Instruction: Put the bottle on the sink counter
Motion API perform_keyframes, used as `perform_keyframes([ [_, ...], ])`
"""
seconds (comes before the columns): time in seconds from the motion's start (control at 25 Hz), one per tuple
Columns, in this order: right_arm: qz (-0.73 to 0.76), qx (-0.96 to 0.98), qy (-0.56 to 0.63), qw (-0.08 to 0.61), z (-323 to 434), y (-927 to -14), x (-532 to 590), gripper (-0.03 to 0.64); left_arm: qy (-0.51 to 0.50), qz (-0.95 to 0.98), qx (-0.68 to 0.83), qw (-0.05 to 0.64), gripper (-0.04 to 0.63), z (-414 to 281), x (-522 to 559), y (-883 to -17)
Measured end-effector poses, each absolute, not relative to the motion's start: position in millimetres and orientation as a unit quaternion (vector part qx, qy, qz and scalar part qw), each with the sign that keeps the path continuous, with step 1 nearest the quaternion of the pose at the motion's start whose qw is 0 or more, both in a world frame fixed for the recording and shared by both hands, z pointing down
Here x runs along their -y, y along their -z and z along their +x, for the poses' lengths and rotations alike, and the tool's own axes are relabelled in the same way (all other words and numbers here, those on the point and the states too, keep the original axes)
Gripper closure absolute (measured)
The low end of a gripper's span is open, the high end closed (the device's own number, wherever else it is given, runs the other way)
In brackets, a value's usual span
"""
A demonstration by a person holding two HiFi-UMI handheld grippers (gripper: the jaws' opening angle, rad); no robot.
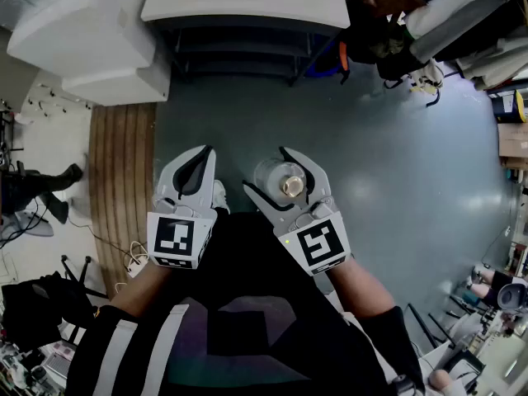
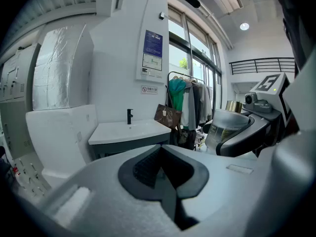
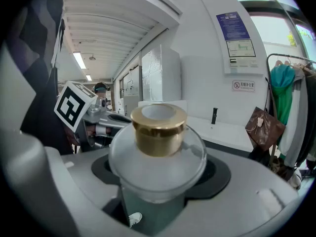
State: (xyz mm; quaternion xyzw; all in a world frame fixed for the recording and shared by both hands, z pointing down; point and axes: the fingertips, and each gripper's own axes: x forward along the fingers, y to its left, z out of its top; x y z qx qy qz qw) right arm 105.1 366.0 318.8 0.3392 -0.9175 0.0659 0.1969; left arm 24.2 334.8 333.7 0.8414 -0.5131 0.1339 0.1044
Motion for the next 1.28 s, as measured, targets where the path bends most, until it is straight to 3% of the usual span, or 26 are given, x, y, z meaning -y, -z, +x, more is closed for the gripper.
perform_keyframes([
  [0.76,0.375,0.908,-0.078,0.167,74.3,-306.3,-360.9,0.278,-0.116,0.86,0.489,0.092,0.592,0.1,-330.3,-323.2],
  [1.28,0.412,0.888,-0.071,0.189,60.6,-305.2,-342.5,0.278,-0.092,0.859,0.494,0.092,0.592,-41.5,-321.8,-316.7],
])
